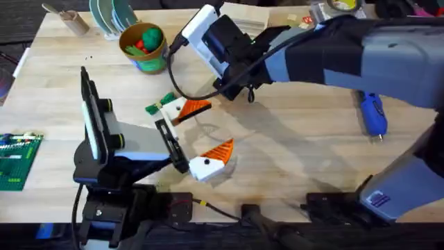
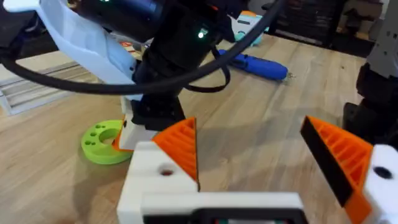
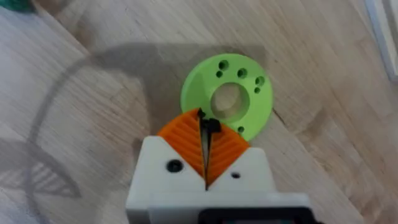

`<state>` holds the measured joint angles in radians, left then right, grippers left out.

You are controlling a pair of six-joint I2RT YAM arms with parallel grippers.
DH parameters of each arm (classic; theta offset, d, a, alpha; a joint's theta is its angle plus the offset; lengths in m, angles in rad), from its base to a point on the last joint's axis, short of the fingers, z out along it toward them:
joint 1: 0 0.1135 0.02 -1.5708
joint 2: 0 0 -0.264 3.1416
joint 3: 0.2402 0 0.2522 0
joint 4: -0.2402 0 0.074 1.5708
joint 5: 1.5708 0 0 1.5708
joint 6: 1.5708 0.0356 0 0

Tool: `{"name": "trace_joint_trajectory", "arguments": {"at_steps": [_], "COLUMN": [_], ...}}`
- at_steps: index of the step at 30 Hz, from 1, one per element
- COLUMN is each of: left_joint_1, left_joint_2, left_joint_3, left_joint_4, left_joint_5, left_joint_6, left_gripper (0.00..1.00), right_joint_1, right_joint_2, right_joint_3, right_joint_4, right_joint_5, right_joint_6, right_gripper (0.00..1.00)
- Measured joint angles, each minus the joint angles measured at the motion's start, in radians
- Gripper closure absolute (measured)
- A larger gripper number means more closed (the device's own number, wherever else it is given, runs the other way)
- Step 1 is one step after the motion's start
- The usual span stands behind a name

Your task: Pick up the gripper from the table and insert it into the empty holder that is missing its gripper. Then pick up a screw, insert it into the mounting hole, and use the screwdriver to tighten it. Finally, clean up the table by picking up the vegetable and placing it into the bucket.

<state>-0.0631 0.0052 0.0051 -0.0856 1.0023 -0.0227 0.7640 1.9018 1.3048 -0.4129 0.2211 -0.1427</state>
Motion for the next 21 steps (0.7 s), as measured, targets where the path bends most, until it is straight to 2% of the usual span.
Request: {"name": "trace_joint_trajectory", "arguments": {"at_steps": [16, 21], "left_joint_1": [0.0, 0.0], "left_joint_2": [0.0, 0.0], "left_joint_3": [0.0, 0.0], "left_joint_4": [0.0, 0.0], "left_joint_5": [0.0, 0.0], "left_joint_6": [0.0, 0.0], "left_gripper": [0.008, 0.007], "right_joint_1": [-0.01, -0.027], "right_joint_2": [-0.003, -0.05], "right_joint_3": [0.0, 0.001], "right_joint_4": [-0.004, -0.053], "right_joint_5": [-0.002, -0.002], "right_joint_6": [0.0, 0.0], "right_gripper": [0.993, 0.994]}}
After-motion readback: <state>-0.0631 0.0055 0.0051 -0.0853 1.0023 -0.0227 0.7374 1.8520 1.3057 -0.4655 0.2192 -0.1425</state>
